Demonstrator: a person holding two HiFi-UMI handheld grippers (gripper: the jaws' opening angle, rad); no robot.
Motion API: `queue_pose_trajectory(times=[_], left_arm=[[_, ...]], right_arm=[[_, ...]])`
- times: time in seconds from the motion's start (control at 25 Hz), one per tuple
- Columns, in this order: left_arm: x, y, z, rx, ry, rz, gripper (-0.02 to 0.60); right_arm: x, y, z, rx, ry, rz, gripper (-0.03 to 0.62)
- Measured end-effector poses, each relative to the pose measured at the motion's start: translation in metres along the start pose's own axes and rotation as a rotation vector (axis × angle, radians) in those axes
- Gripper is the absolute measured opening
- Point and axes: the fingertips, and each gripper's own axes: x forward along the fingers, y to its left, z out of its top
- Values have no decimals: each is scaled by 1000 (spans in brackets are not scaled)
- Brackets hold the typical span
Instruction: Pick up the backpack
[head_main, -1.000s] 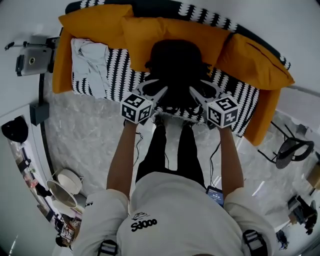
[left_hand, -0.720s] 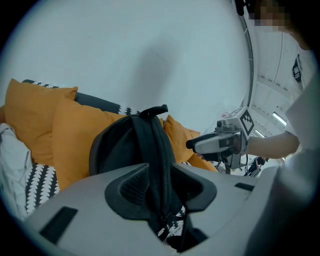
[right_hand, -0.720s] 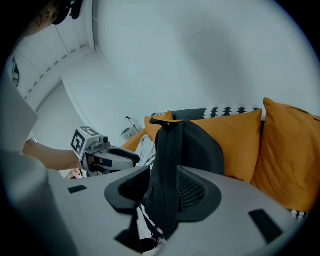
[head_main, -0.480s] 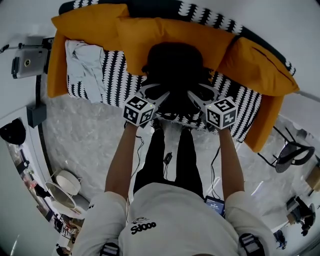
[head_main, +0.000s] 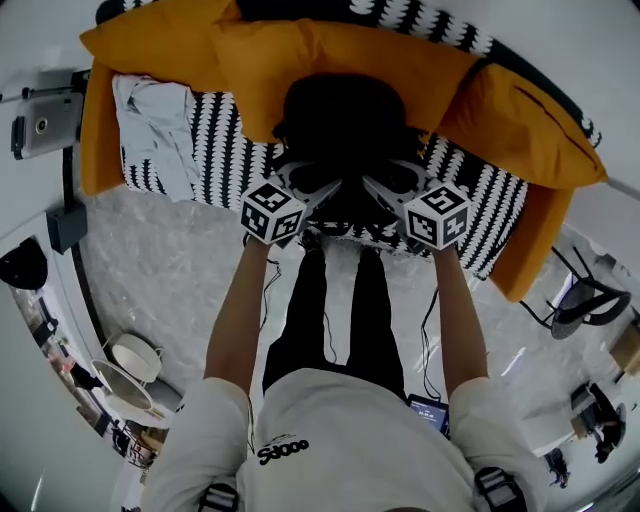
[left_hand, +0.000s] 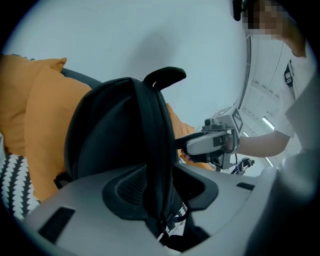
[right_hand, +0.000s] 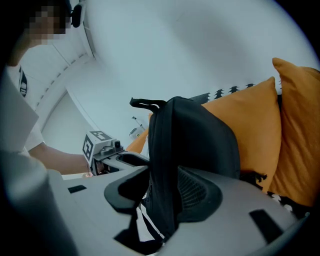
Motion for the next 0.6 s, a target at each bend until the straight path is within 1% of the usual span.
queue_pose_trajectory(times=[0.16, 0.4, 0.6], left_arm=[[14, -2, -2, -8, -6, -49, 185], [25, 3, -11, -33, -4, -67, 186], [34, 7, -16, -50, -7, -65, 186]], right_arm=[[7, -5, 0, -15, 1, 34, 169], [18, -11, -6, -3, 7, 55, 172], [28, -14, -14, -1, 15, 65, 172]])
